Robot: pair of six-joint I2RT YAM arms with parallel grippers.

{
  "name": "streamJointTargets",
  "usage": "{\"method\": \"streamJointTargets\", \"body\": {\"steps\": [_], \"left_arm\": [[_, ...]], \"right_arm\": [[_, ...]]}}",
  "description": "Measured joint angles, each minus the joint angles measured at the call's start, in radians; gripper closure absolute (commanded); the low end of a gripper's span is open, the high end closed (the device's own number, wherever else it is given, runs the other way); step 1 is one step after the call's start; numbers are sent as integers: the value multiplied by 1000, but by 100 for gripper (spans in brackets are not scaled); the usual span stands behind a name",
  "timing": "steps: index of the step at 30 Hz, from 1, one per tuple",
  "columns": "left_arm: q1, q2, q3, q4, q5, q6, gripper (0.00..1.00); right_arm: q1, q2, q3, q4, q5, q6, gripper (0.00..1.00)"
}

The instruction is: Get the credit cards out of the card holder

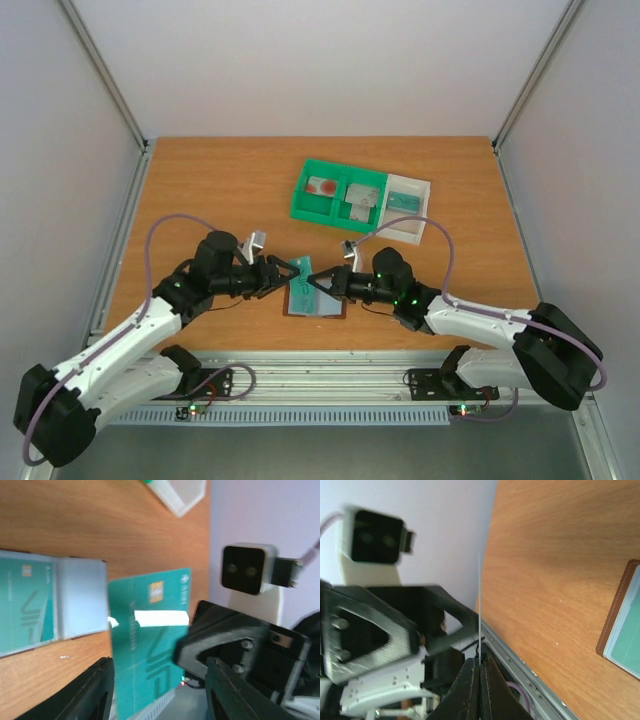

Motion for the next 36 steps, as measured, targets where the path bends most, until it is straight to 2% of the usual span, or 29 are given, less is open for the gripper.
{"method": "streamJointTargets", "body": {"steps": [2, 4, 9, 14, 19, 26, 28, 29, 33, 34, 36], "left_arm": [[9, -23, 63, -85, 22, 71, 37], [12, -41, 136, -181, 43, 151, 34], [16, -43, 328, -455, 87, 385, 33], [16, -27, 402, -643, 188, 568, 34], [17, 18, 403, -739, 267, 661, 37], [17, 32, 403, -756, 332, 708, 37], [17, 35, 403, -763, 336, 718, 43], [17, 37, 403, -764, 340, 721, 50], [17, 37, 403, -761, 362, 718, 88], [17, 37, 403, -759, 369, 722, 95], [17, 42, 403, -754, 392, 721, 99]], "right_arm": [[0, -35, 3, -45, -29, -63, 99], [0, -77, 3, -77, -79, -129, 99], [0, -158, 19, -141, -223, -254, 99], [0, -159, 58, -208, -340, -320, 99], [0, -162, 85, -242, -419, -359, 99], [0, -177, 132, -304, -469, -404, 99], [0, -185, 140, -325, -475, -416, 99], [0, -188, 143, -334, -480, -421, 99], [0, -189, 158, -367, -517, -438, 99], [0, -188, 163, -372, -525, -441, 99], [1, -186, 172, -387, -536, -447, 98]]}}
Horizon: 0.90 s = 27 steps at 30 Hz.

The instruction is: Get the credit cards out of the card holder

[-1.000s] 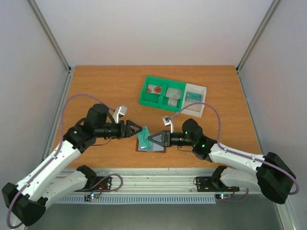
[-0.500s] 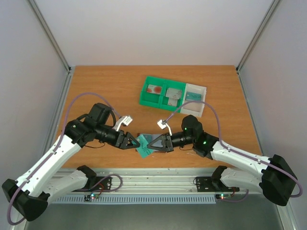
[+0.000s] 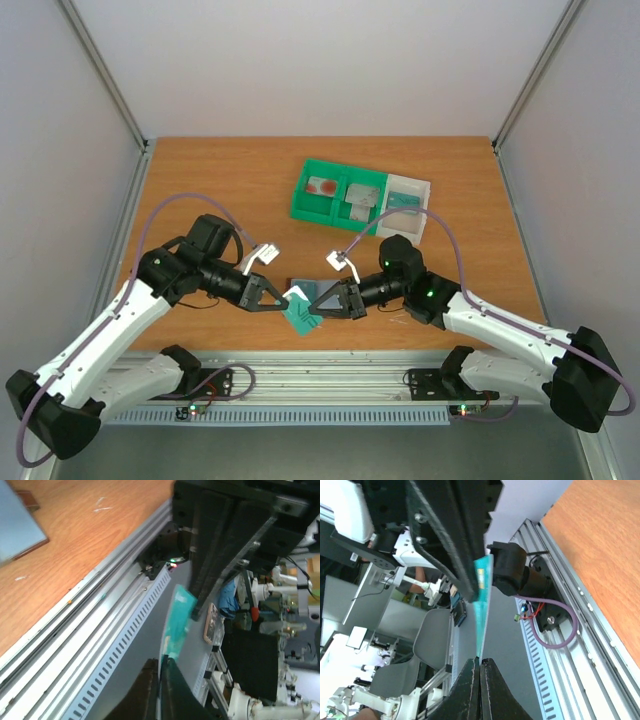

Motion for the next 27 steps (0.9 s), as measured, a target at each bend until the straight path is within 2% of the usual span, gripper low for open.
{"method": "streamJointTargets", "body": {"steps": [5, 9, 13, 19, 27], "left_arm": [[0, 6, 0, 13, 45, -19, 100], [0, 6, -3, 77, 42, -64, 100], [0, -14, -38, 207, 13, -159, 100], [0, -49, -113, 420, -72, -350, 100], [-1, -76, -209, 691, -174, -565, 100]], "right_arm": [[-2, -1, 7, -68, 27, -12, 84], [0, -10, 21, -90, 117, 16, 57], [0, -32, 22, -92, 229, 77, 48], [0, -82, 5, 13, 364, 212, 47], [-1, -101, -42, 139, 472, 350, 63]]}}
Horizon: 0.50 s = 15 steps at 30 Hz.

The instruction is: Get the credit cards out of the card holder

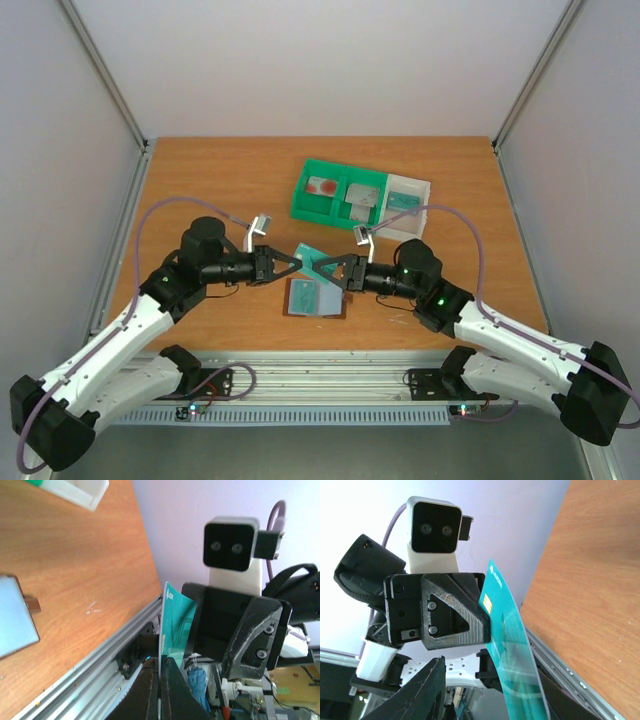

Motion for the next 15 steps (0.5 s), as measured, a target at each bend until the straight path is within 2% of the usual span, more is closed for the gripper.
{"method": "streamJointTargets", "body": {"steps": [7, 14, 15], "left_arm": [[-2, -37, -60, 136, -84, -127, 100], [-1, -56, -73, 208, -130, -180, 99], [-1, -56, -75, 220, -131, -185, 100]], "right_arm": [[0, -63, -46, 12, 55, 59, 73], [0, -135, -56, -10, 95, 61, 98], [0, -142, -56, -12, 98, 59, 99]]}}
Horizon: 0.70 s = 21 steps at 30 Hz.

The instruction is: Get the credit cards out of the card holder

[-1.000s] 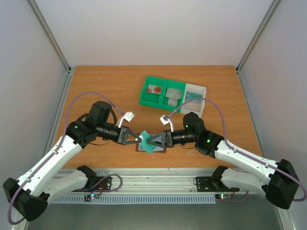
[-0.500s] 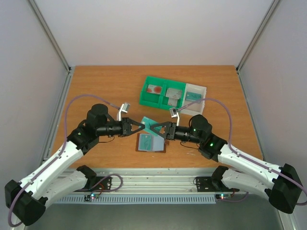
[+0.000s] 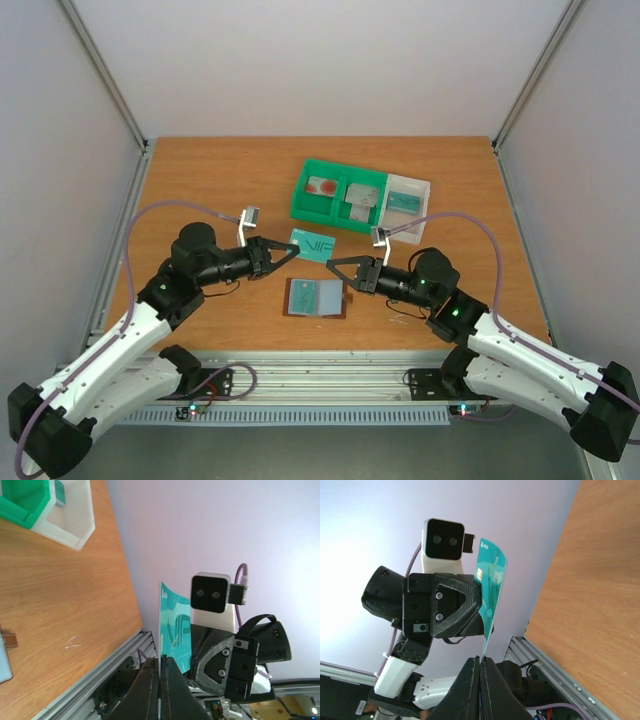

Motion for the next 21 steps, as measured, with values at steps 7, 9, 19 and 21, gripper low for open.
{"method": "streamJointTargets", "body": {"steps": [7, 9, 19, 21], "left_arm": [[0, 0, -24, 64, 0, -29, 98], [0, -1, -31, 71, 0, -32, 92], [1, -28, -47, 35, -24, -11, 48], [1, -28, -48, 15, -29, -8, 35]], "right_arm": [[0, -8, 0, -2, 18, -14, 99], [0, -8, 0, -7, 19, -19, 99], [0, 25, 0, -26, 27, -51, 99], [-1, 30, 1, -47, 31, -65, 99]]}}
